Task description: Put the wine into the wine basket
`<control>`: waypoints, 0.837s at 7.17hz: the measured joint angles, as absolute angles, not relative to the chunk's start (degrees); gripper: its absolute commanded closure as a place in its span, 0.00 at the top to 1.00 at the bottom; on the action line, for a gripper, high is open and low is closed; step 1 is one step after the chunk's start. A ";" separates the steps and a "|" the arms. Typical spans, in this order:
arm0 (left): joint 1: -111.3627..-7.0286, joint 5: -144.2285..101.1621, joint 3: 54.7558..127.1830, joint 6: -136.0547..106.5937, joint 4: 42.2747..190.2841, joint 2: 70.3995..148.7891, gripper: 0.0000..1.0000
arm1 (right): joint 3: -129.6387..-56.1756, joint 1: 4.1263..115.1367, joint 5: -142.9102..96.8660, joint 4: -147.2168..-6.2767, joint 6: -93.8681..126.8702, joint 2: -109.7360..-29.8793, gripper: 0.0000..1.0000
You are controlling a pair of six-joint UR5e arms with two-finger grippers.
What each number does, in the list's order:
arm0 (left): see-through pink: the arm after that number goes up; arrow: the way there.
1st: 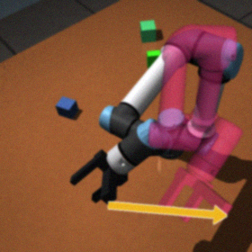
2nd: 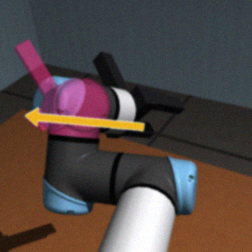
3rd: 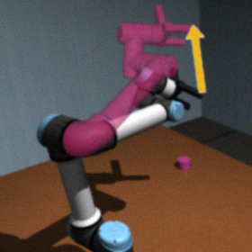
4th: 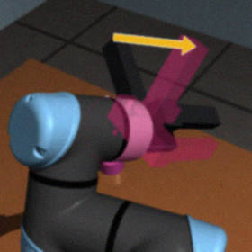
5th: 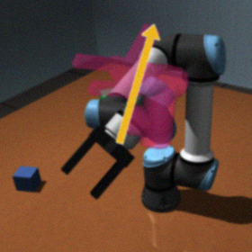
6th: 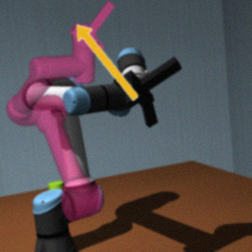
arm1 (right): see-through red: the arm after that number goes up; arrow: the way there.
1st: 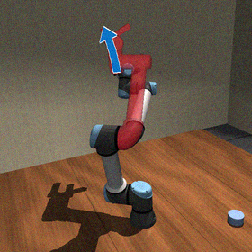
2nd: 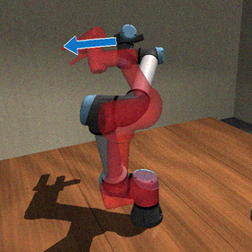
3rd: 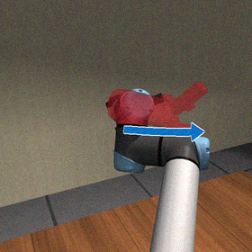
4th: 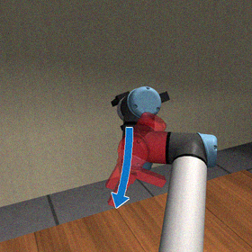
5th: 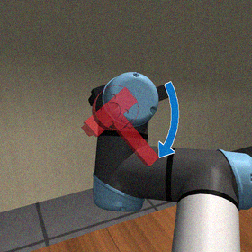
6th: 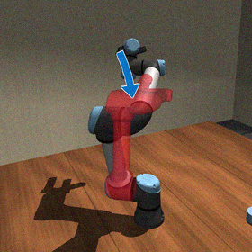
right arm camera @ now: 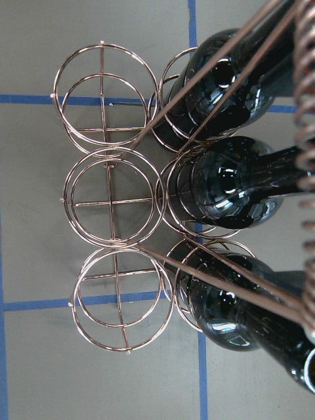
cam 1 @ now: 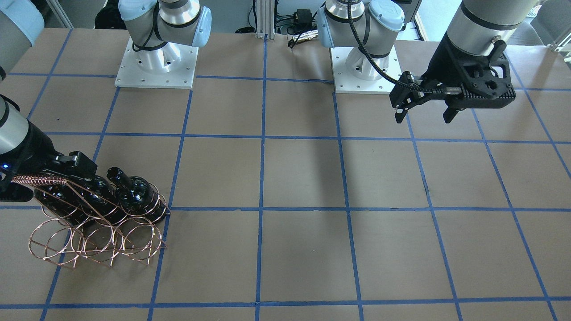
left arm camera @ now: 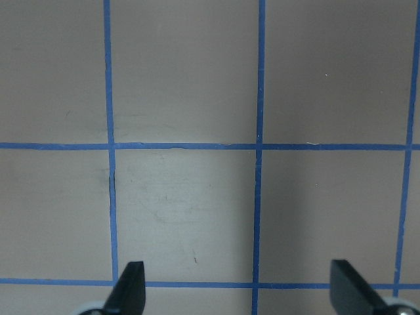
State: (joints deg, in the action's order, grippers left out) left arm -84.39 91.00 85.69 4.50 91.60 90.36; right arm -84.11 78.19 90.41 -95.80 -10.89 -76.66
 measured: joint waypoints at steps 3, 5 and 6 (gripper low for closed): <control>-84.56 90.90 85.72 4.35 91.97 90.29 1.00 | -80.30 81.19 90.27 -87.02 -8.97 -83.54 1.00; -84.94 90.75 85.77 4.02 92.15 90.01 1.00 | -79.96 89.95 90.79 -83.03 0.77 -87.66 1.00; -85.12 90.61 85.76 3.98 92.23 89.45 1.00 | -80.22 94.91 91.79 -82.66 5.03 -88.06 1.00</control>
